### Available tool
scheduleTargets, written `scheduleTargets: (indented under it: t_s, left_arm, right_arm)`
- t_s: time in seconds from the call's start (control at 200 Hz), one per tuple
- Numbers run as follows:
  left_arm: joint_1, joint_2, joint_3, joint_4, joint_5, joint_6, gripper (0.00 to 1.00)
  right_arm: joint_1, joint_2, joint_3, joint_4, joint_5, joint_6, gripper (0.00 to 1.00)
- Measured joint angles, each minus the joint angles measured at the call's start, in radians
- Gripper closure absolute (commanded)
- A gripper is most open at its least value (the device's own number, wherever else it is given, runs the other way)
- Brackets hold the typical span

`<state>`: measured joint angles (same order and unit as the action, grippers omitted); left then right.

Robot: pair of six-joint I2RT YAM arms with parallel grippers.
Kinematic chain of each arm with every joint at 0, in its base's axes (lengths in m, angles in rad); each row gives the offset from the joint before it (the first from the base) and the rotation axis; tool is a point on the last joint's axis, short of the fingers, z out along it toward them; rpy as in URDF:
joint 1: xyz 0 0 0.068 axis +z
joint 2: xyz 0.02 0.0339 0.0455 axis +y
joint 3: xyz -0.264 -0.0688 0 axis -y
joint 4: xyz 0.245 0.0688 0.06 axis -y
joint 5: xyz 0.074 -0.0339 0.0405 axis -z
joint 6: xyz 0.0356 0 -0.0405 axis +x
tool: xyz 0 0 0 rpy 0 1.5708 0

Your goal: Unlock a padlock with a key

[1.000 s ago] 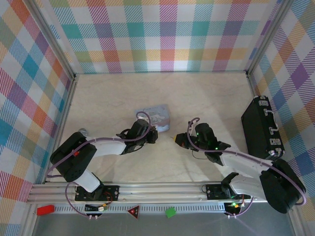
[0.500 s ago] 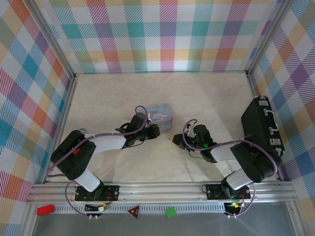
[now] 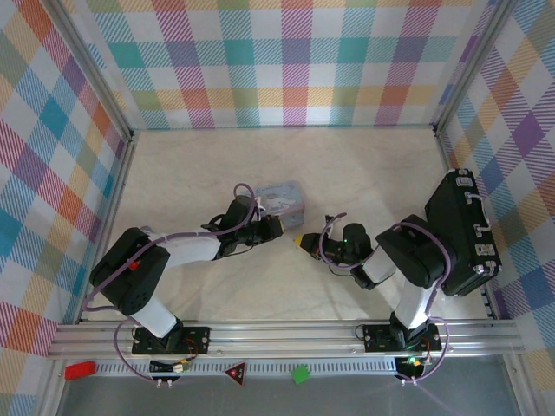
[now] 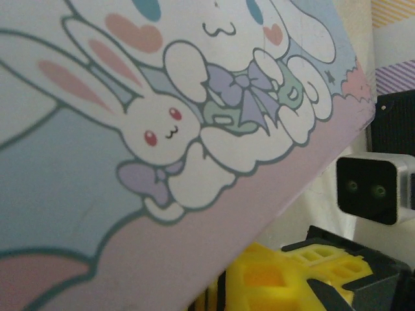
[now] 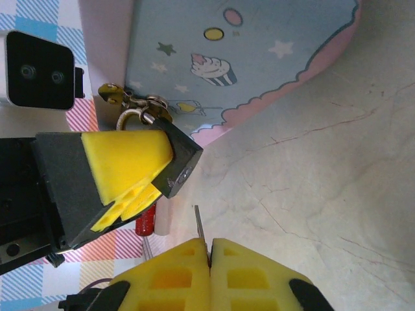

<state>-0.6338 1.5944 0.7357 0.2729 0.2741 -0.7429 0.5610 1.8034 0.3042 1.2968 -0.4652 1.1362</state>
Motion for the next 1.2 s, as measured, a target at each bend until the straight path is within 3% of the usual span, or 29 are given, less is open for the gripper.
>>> scheduleTargets:
  t_s: [1.2]
  left_arm:
    - [0.019, 0.000, 0.002, 0.070, 0.081, -0.162, 0.97]
  right_arm:
    - [-0.011, 0.021, 0.027, 0.070, -0.018, 0.041, 1.00]
